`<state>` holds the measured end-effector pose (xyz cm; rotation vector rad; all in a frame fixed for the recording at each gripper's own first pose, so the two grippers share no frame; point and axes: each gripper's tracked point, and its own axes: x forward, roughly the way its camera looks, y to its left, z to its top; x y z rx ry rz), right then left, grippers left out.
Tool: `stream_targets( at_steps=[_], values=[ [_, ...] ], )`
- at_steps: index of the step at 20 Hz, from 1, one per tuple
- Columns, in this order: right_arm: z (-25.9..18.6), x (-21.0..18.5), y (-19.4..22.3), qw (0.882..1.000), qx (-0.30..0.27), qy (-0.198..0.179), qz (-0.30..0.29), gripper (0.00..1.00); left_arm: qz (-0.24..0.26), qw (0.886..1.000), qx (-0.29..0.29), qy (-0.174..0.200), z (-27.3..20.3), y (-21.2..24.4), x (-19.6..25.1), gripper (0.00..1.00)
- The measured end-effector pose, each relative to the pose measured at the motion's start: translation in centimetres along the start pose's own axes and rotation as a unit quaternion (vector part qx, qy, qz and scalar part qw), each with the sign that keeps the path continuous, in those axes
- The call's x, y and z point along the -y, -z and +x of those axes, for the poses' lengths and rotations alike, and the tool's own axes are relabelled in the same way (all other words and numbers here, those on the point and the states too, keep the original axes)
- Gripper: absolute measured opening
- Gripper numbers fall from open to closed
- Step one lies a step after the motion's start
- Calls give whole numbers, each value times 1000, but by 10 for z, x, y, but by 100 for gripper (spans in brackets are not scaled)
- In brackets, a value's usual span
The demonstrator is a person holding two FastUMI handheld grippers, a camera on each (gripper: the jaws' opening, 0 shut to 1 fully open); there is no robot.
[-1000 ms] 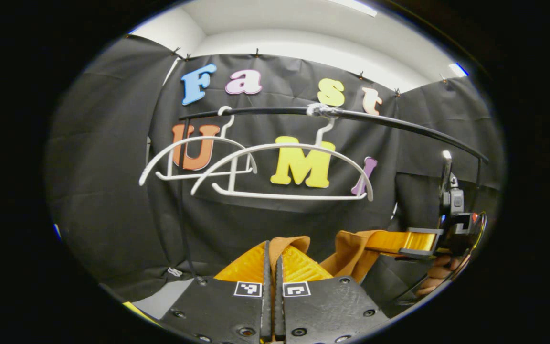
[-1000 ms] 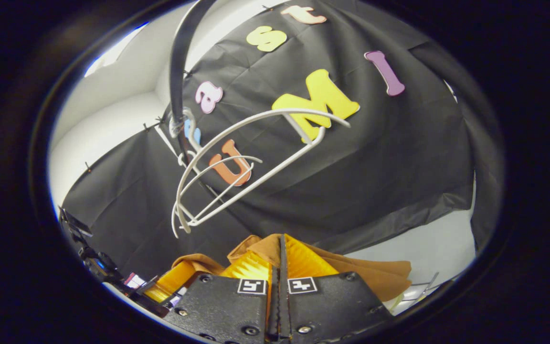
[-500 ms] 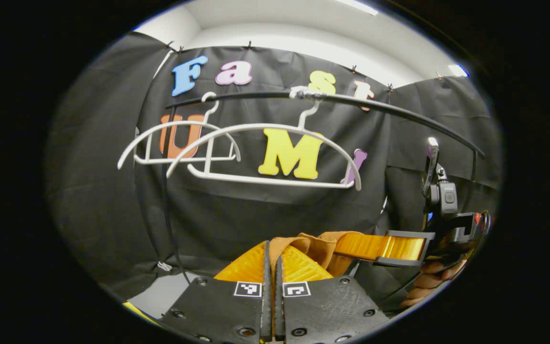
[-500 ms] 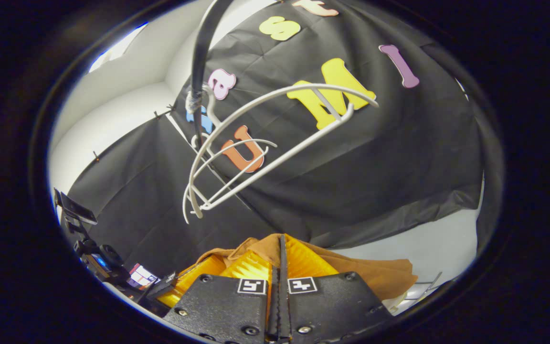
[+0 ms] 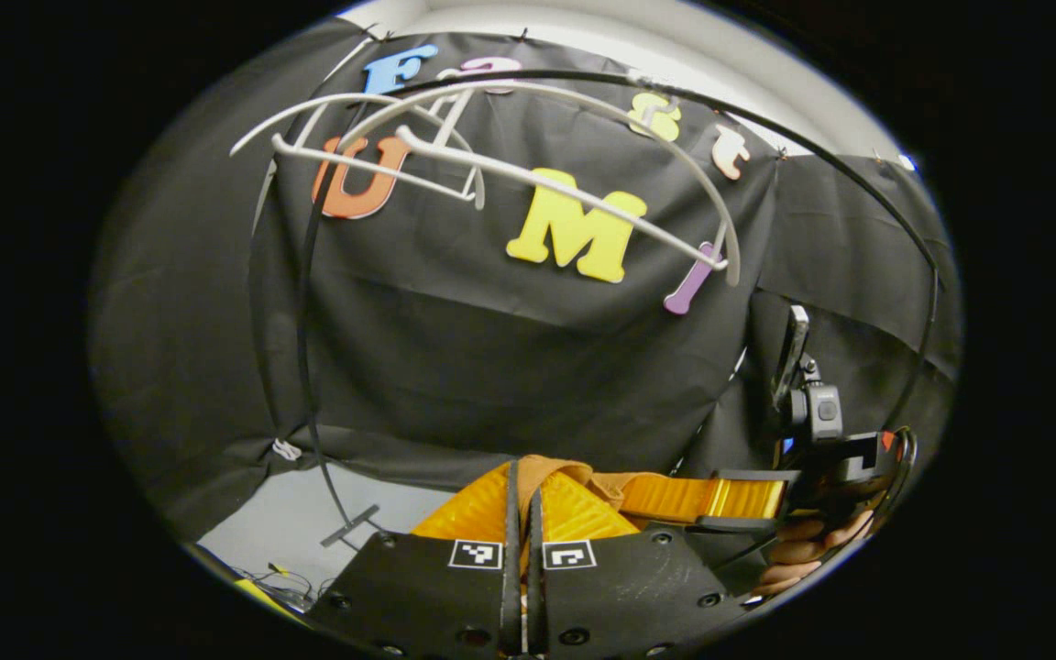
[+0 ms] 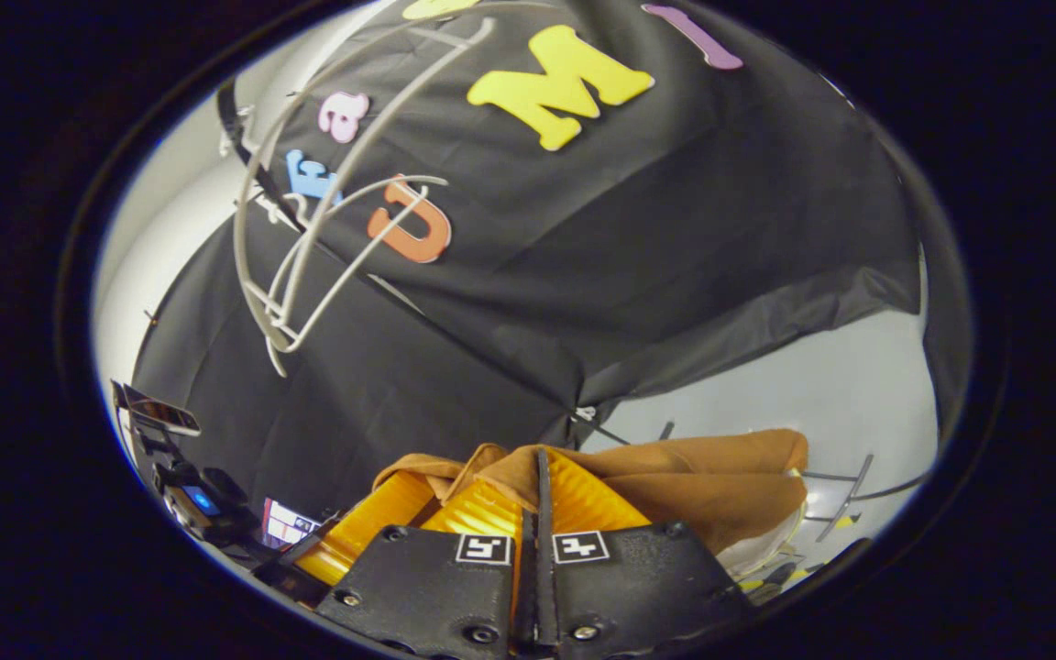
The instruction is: Grasp the clothes on the hanger with both hands and then place them into the laundry hamper below.
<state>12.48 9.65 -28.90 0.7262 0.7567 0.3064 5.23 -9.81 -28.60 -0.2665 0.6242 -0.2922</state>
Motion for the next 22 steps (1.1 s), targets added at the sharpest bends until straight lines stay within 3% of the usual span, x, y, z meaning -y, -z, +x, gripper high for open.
stream_targets(
  at_steps=[4, 12, 14, 15, 18, 21, 22],
  values=[
    [32, 49, 36, 997, -44, 42, 41, 4, -8, 998, -56, -17, 19, 57, -18, 2],
    [70, 145, 95, 982, -111, 146, 48, 4, -20, 986, -158, -55, 52, 150, -45, 2],
    [73, 166, 97, 975, -119, 183, 39, 4, -22, 982, -176, -66, 61, 162, -49, 2],
    [74, 177, 98, 970, -127, 203, 34, 4, -22, 979, -187, -79, 68, 169, -56, 8],
    [79, 198, 103, 956, -152, 250, 12, 5, -40, 966, -233, -106, 70, 191, -65, 4],
    [81, 193, 101, 955, -158, 249, 8, 12, -54, 956, -260, -123, 65, 199, -69, 21],
    [78, 195, 98, 955, -159, 251, 4, 15, -57, 953, -270, -124, 65, 203, -71, 33]
  ],
)
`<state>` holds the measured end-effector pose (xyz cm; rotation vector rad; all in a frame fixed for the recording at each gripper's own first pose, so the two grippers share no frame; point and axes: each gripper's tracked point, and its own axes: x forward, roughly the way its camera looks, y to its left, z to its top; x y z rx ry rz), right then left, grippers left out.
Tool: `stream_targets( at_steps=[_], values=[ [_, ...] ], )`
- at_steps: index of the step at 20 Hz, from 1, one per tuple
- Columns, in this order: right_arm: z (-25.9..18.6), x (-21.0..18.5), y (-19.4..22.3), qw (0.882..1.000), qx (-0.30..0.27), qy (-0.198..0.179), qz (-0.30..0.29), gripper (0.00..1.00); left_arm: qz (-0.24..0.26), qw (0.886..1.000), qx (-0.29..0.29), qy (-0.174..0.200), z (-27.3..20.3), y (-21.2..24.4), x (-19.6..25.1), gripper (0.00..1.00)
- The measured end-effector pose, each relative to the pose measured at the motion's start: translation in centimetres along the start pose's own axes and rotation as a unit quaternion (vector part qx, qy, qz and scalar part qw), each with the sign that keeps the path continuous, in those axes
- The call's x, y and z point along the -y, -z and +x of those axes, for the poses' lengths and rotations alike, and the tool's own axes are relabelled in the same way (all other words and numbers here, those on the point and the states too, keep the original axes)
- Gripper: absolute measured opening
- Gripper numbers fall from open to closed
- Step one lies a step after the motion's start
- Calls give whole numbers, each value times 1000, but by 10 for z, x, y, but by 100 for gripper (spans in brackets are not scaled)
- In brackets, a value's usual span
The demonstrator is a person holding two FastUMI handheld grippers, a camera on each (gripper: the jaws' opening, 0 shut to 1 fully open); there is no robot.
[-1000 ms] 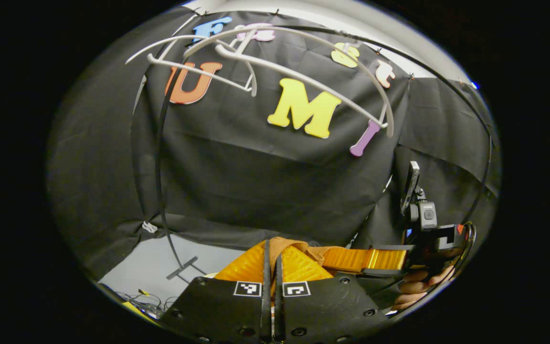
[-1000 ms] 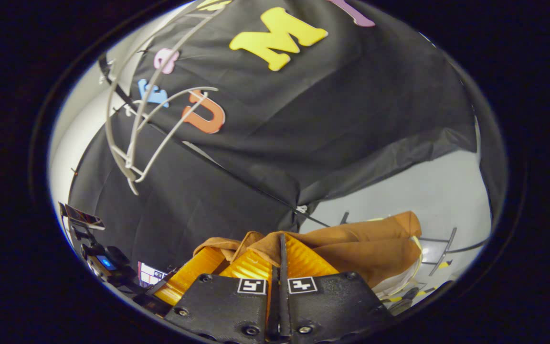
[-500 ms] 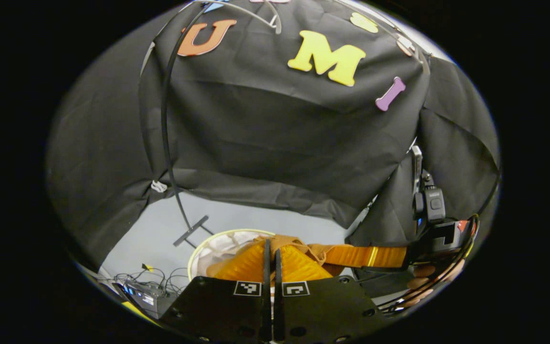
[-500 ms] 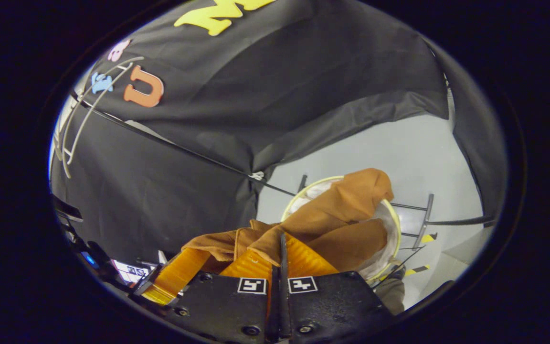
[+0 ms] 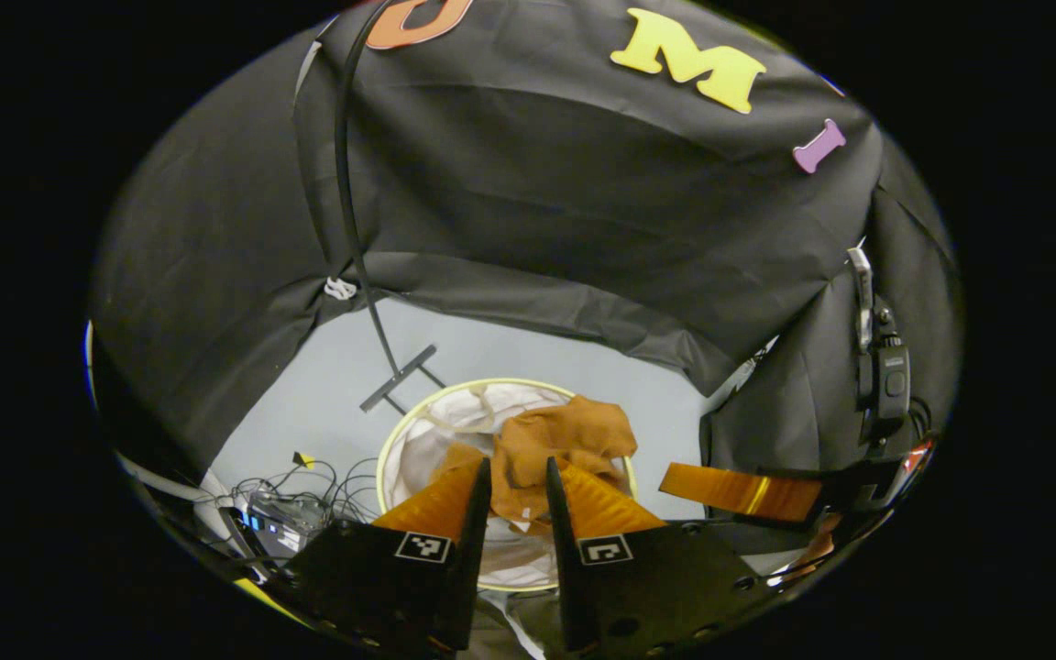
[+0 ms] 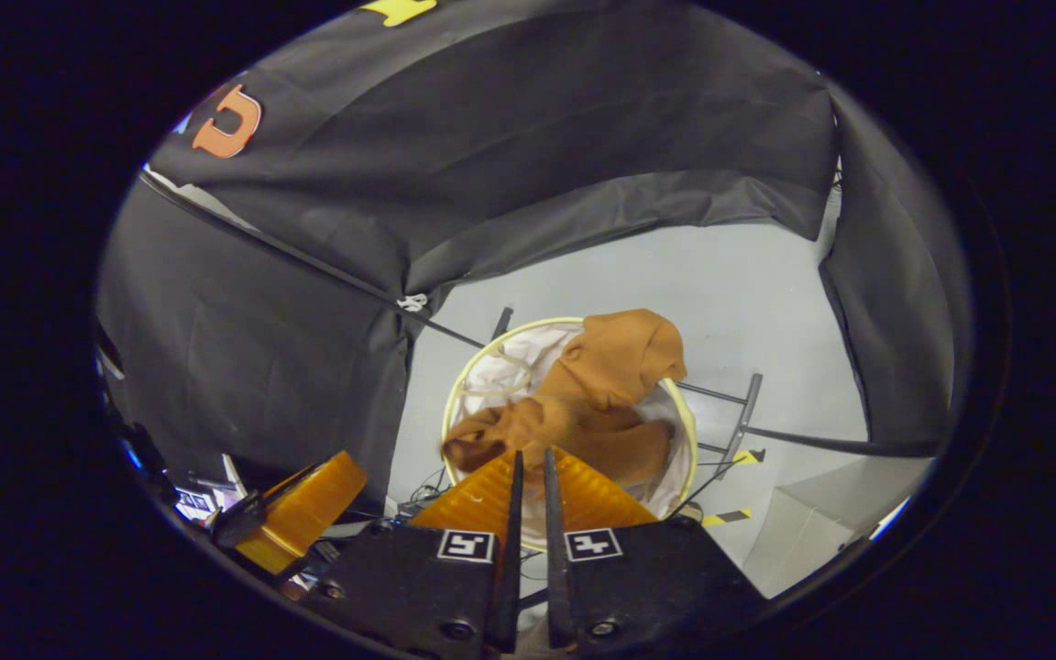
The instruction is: Grasp the clothes on the hanger with both hands and then place them into the laundry hamper below.
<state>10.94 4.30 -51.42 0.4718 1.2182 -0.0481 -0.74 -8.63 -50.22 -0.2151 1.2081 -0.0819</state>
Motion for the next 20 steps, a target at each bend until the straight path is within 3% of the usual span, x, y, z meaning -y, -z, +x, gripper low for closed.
stream_targets(
  at_steps=[4, 5, 7, 14, 20],
  values=[
    [-11, 17, -9, 1000, 10, 18, -22, 47, 7, 1000, -11, -13, 5, 3, -13, 84],
    [-17, 23, -11, 999, 16, 30, -32, 60, 10, 1000, -13, -15, 0, 4, -14, 100],
    [-35, 32, -16, 997, 30, 48, -51, 76, 19, 1000, -11, -19, -12, 3, -12, 98],
    [-90, 31, -38, 989, 97, 64, -88, 76, 58, 998, 2, -29, -48, -9, -8, 98],
    [-157, 13, -44, 969, 169, 77, -162, 76, 86, 994, 57, -25, -104, -30, 3, 100]
  ],
)
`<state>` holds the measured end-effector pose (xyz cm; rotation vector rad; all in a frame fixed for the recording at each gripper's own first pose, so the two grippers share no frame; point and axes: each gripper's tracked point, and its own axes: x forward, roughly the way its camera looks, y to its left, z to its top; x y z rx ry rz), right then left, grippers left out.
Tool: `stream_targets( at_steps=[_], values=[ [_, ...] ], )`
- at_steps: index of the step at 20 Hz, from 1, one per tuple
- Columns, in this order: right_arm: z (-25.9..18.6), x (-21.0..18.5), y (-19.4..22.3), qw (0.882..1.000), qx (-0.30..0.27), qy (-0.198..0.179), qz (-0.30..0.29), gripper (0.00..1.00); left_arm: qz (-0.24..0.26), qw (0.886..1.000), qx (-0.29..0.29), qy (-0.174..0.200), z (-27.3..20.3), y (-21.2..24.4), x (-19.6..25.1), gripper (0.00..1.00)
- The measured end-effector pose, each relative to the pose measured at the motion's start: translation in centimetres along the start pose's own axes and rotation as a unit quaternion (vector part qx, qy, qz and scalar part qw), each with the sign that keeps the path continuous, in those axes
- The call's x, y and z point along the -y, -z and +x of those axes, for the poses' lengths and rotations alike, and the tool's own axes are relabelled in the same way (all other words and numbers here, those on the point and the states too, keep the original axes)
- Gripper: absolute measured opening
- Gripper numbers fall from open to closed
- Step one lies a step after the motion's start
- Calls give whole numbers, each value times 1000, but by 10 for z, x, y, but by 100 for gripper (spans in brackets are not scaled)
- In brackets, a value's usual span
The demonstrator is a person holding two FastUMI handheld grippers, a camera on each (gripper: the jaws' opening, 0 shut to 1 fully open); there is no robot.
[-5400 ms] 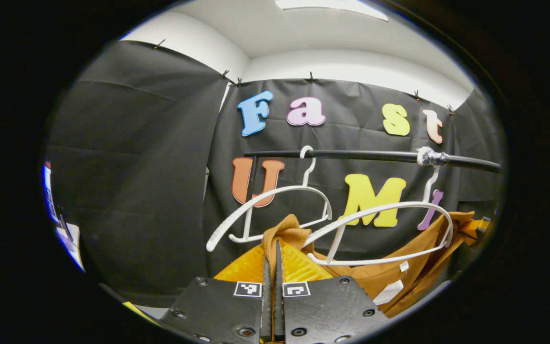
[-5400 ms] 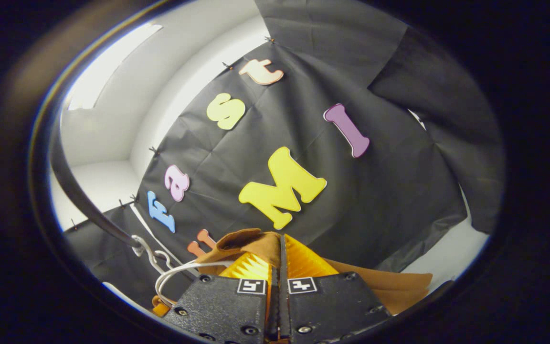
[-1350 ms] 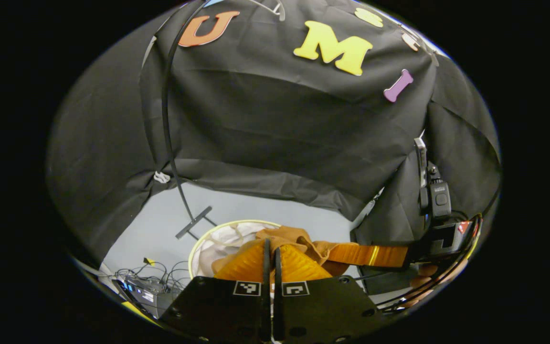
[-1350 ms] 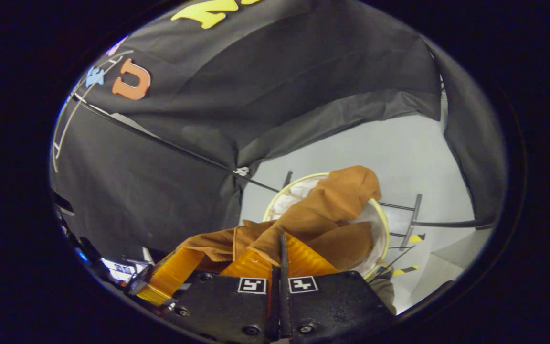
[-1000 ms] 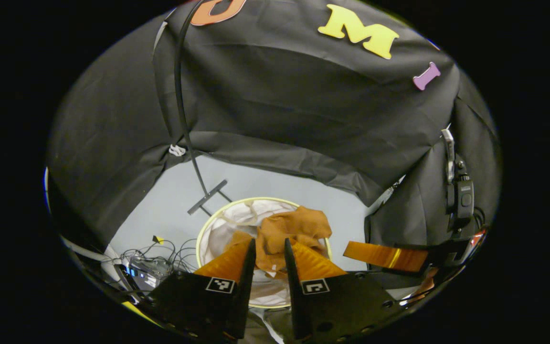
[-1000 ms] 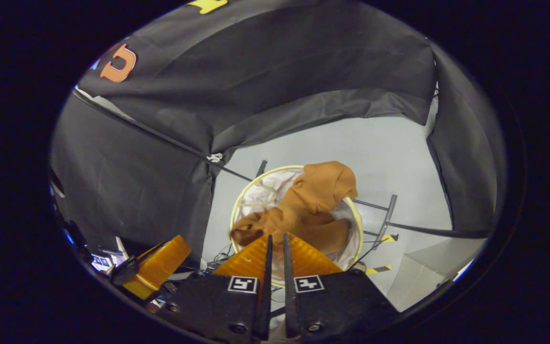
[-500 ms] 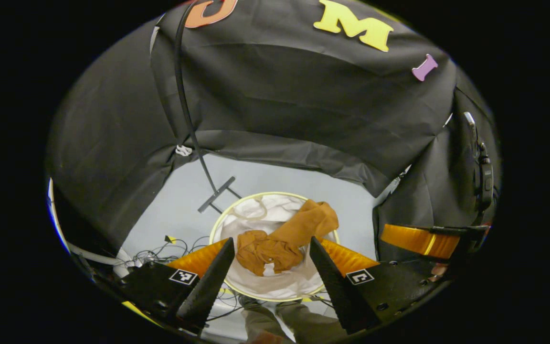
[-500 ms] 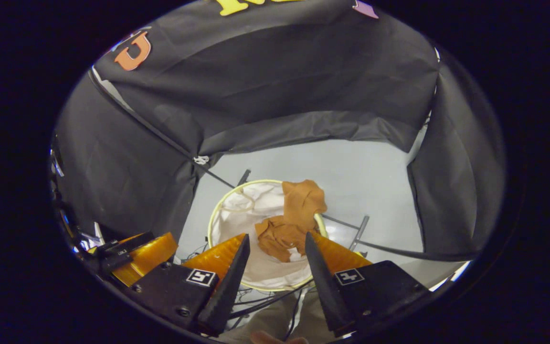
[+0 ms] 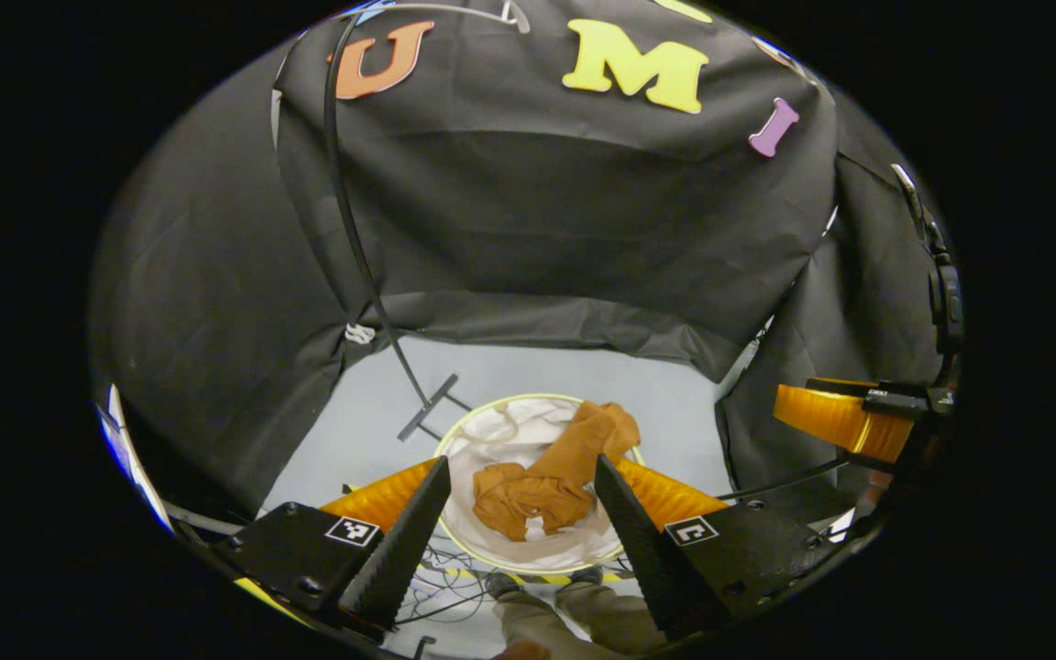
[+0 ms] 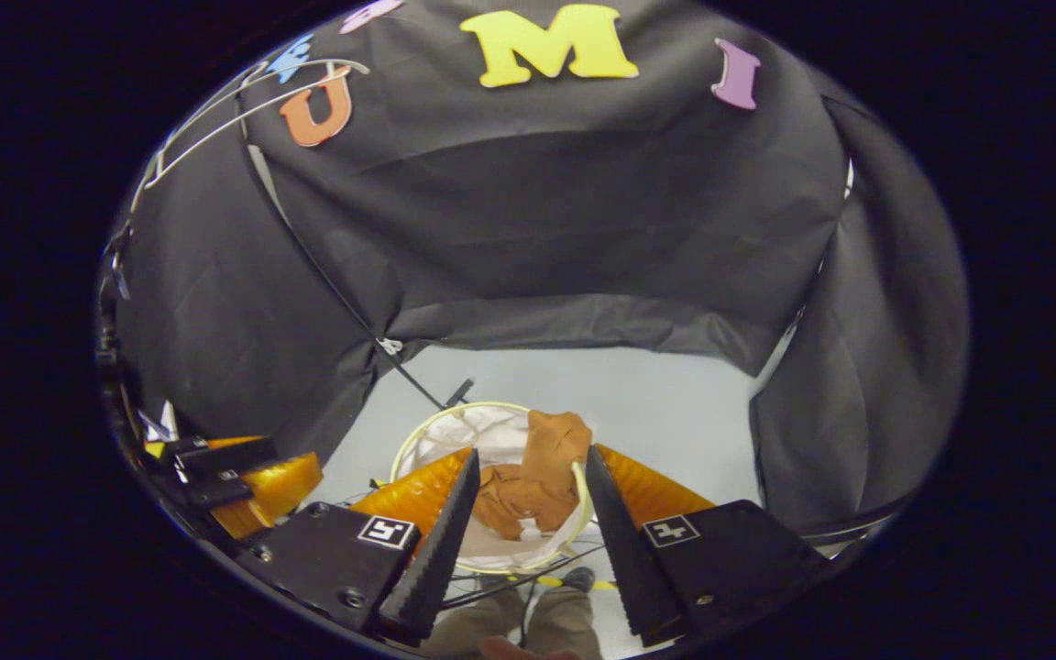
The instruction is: Grasp the clothes on the hanger with both hands and then place them into the laundry hamper below.
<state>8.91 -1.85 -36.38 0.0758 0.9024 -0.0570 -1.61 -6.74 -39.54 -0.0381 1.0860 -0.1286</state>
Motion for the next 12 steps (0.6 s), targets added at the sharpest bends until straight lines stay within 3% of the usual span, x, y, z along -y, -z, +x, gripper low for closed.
stream_targets(
  at_steps=[7, 12],
  values=[
    [-70, -2, -44, 992, 117, -9, -44, 77, 6, 994, 110, -11, -83, -52, -6, 97],
    [-132, -17, -96, 974, 218, -23, -52, 77, 15, 975, 221, -29, -159, -90, -18, 100]
  ],
)
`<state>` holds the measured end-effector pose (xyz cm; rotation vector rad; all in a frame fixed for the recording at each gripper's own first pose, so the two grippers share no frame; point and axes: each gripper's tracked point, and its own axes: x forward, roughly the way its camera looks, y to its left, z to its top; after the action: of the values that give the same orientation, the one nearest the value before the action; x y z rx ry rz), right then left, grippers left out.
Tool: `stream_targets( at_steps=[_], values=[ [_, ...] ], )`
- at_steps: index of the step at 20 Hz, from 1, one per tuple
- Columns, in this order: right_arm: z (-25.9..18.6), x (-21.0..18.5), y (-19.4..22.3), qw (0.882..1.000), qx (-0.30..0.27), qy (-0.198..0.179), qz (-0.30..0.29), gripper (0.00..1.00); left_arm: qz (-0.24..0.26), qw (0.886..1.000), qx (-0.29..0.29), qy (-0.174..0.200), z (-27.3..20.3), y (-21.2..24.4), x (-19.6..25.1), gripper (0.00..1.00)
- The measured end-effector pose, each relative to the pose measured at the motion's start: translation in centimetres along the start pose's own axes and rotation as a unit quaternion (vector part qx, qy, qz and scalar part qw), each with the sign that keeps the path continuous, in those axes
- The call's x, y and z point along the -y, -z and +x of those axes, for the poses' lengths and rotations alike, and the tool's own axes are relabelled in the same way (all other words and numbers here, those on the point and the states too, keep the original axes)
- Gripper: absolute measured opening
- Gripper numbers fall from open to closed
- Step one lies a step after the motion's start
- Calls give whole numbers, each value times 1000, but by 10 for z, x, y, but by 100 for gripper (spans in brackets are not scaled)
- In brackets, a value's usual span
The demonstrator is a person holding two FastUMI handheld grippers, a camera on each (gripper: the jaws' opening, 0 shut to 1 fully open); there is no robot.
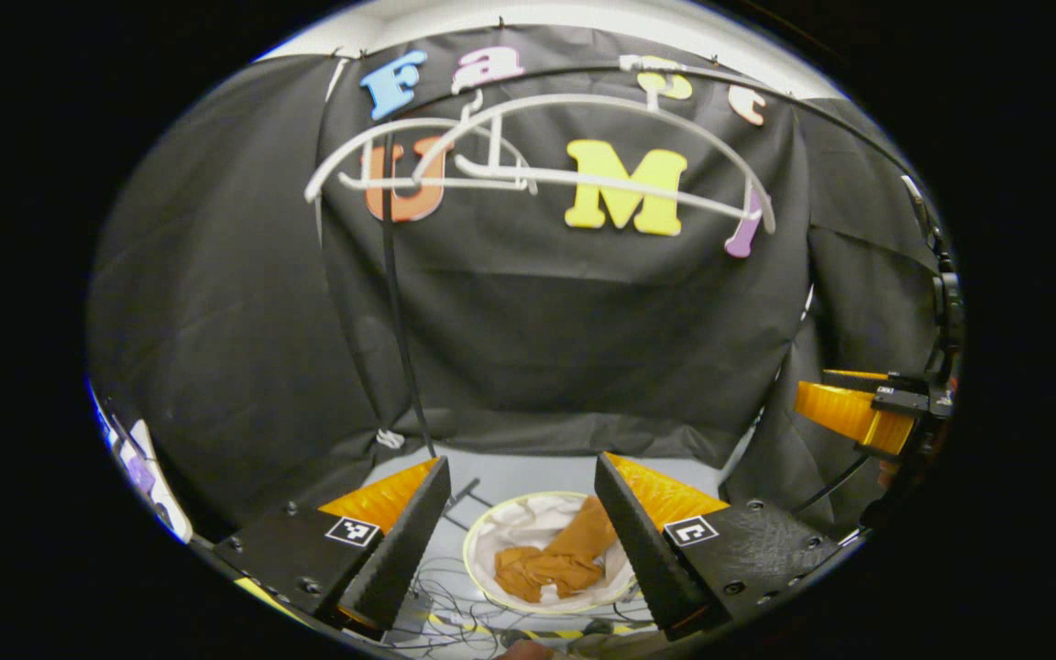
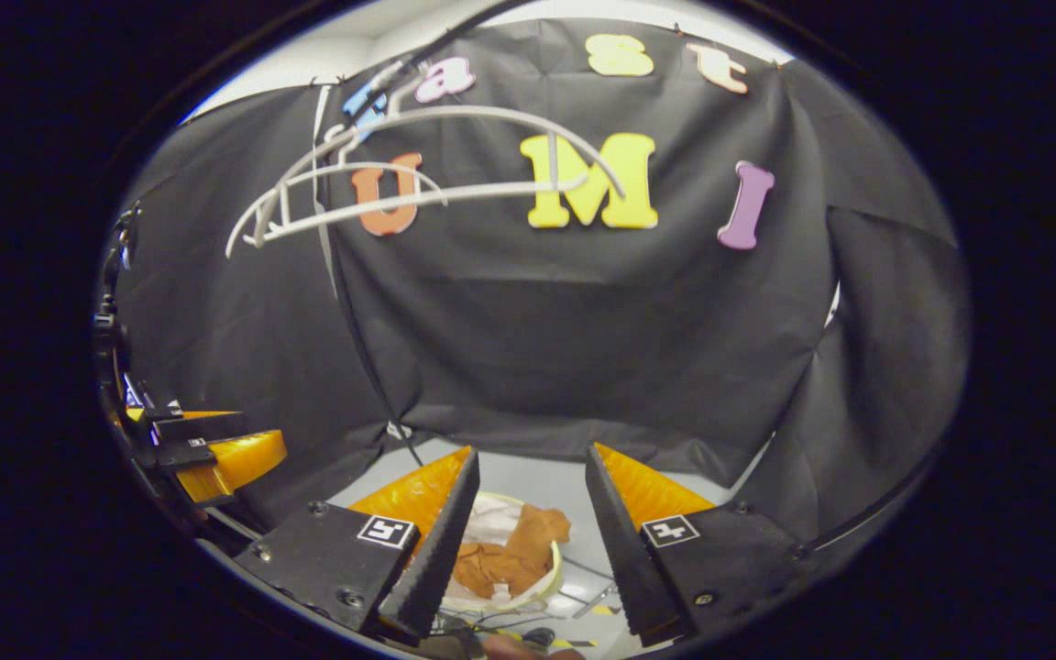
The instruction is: Grasp the clothes on the hanger with both hands and then place them into the laundry hamper below.
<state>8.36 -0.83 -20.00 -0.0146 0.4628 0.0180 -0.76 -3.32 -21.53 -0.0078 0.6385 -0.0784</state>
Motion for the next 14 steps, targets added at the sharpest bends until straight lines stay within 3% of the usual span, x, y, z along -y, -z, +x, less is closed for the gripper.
stream_targets(
  at_steps=[3, 8, 14],
  values=[
    [-23, -15, -36, 998, 66, -8, -6, 77, 8, 998, 67, -6, -27, -44, -13, 97],
    [-65, -41, -90, 987, 161, -14, -6, 77, 6, 987, 163, -9, -76, -94, -27, 100],
    [-92, -54, -95, 973, 228, 11, -15, 77, 16, 973, 231, 6, -113, -111, -46, 100]
  ],
)
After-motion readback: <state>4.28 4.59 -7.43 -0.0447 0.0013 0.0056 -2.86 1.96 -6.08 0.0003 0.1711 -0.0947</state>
